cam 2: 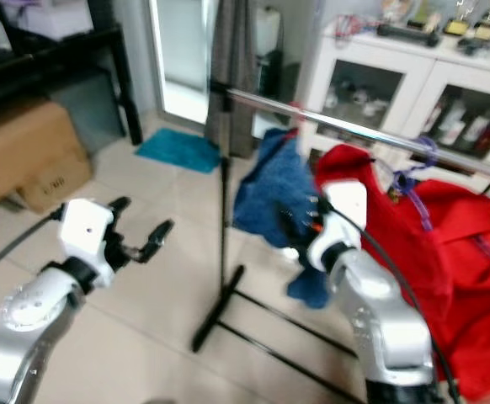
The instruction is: Hang hanger
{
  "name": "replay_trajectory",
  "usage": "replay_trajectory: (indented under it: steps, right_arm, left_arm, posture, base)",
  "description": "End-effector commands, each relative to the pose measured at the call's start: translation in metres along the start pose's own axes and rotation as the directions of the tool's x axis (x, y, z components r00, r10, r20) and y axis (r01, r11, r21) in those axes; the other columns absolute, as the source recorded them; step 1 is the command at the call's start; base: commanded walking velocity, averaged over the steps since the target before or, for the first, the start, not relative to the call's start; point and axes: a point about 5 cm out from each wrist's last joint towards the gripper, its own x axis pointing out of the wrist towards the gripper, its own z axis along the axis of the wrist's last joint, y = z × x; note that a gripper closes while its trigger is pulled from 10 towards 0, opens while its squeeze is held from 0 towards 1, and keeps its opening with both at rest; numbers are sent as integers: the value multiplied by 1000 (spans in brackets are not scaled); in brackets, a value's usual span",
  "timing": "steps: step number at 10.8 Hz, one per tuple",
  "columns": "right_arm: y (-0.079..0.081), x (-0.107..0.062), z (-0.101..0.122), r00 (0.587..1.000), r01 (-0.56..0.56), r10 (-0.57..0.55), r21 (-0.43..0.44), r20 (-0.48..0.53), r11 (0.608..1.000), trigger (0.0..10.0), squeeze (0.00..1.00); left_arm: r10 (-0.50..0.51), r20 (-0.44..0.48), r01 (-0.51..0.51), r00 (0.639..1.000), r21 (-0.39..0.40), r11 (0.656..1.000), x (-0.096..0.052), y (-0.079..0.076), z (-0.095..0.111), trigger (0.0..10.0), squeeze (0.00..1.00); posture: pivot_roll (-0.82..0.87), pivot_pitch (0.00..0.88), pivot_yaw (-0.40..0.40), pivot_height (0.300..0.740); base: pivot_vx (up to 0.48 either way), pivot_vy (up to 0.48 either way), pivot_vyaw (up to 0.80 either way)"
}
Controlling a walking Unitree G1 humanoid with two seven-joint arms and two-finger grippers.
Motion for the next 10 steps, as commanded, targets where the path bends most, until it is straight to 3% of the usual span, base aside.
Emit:
replay_trajectory:
  steps: [1, 2, 4, 5, 6, 10]
  right_arm:
    - [2, 2, 5, 1000, 9, -9, -22, 25, 1000, 10000, 1000]
    - [-1, 4, 3, 997, 74, -72, -27, 39, 997, 10000, 1000]
    - [-13, 2, -5, 984, 165, -165, 4, 62, 986, 10000, 1000]
    - [-18, 1, -7, 978, 197, -197, 5, 74, 980, 10000, 1000]
    - [-21, 1, -3, 971, 217, -213, -27, 108, 976, 10000, 1000]
    - [-15, 6, -1, 971, 210, -209, 3, 113, 978, 10000, 1000]
  left_arm:
    - [35, -3, -35, 999, 11, 999, 0, 4, 2, 10000, 675]
    - [97, -14, -97, 995, -29, 995, 2, 8, -1, 10000, 686]
    - [82, -39, -83, 996, -24, 996, 2, 4, -5, 10000, 690]
    - [92, -37, -94, 995, -43, 995, 3, 4, -5, 10000, 808]
    - [86, -5, -86, 996, -58, 995, 6, 3, -1, 10000, 1000]
    - [78, 10, -78, 997, -55, 995, 8, 2, 2, 10000, 1000]
  posture:
    - [247, 0, -48, 740]
    - [246, 0, -51, 740]
    - [245, 0, -52, 740]
    - [241, 0, -57, 740]
    - [236, 0, -59, 740]
    - [233, 0, -56, 740]
  base:
    - [0, 0, 0]
    - [0, 0, 0]
    - [0, 0, 0]
    - [0, 0, 0]
    - [0, 0, 0]
    - [302, 0, 117]
